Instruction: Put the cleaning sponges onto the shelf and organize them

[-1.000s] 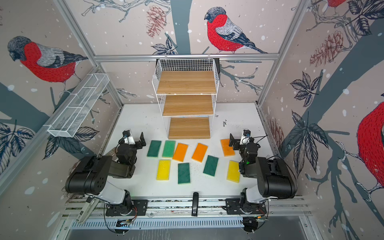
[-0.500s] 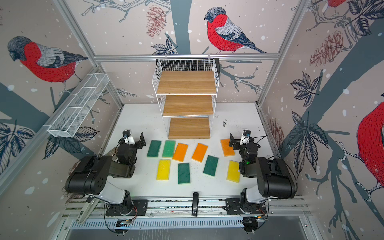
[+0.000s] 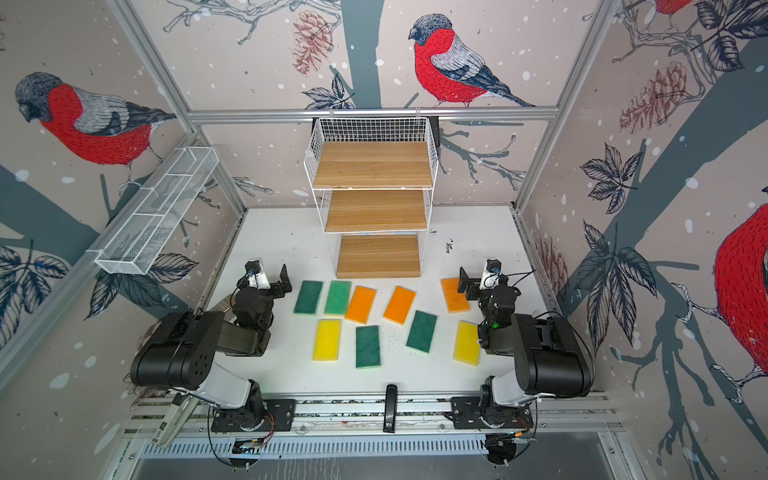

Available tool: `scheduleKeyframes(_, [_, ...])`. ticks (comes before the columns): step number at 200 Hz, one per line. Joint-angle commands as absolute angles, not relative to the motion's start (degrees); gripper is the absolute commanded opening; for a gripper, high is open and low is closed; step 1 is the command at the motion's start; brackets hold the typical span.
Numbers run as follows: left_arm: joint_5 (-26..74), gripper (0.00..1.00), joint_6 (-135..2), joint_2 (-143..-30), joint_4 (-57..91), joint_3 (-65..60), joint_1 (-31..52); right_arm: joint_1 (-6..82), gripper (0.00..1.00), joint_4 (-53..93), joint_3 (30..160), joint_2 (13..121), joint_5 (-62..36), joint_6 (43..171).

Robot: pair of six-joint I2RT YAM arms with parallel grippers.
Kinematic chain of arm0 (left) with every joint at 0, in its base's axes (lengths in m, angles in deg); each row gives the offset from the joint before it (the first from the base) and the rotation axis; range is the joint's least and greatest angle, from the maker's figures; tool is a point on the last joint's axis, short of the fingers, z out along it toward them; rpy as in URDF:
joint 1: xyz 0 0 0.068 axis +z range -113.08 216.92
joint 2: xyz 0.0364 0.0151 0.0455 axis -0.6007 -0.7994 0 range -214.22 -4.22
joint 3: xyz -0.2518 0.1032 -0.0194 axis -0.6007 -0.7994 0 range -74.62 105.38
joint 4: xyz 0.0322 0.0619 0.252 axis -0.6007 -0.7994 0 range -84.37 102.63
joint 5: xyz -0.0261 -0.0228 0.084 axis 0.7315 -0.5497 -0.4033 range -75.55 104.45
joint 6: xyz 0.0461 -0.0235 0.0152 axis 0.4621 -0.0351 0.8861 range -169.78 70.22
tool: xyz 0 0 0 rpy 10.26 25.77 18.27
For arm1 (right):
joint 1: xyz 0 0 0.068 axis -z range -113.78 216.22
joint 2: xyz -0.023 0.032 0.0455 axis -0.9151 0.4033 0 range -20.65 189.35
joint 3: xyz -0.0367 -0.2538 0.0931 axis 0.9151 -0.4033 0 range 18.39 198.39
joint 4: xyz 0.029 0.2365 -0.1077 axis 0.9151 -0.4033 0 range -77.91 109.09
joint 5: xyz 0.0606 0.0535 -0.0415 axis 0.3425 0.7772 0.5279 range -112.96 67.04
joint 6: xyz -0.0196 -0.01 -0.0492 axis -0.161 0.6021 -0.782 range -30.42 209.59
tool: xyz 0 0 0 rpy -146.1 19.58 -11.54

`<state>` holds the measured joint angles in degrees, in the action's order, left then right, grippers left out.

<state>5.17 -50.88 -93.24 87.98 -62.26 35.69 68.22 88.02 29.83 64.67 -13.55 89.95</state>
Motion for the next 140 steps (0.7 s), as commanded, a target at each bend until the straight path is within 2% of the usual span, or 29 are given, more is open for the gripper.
scheduleKeyframes(1, [4.88, 0.98, -50.48, -93.26, 88.65, -62.06, 35.72, 68.32, 1.00, 90.15, 29.99, 64.60, -12.93, 89.94])
scheduleKeyframes(96, [6.72, 0.98, -49.91, -93.17, 88.53, -61.97, 35.77, 68.59, 1.00, 89.48, 30.32, 64.19, -13.91, 90.88])
scheduleKeyframes(140, [7.80, 0.98, -49.35, -90.06, 83.85, -60.74, 35.54, 68.85, 1.00, 79.40, 34.01, 60.17, -17.12, 92.47])
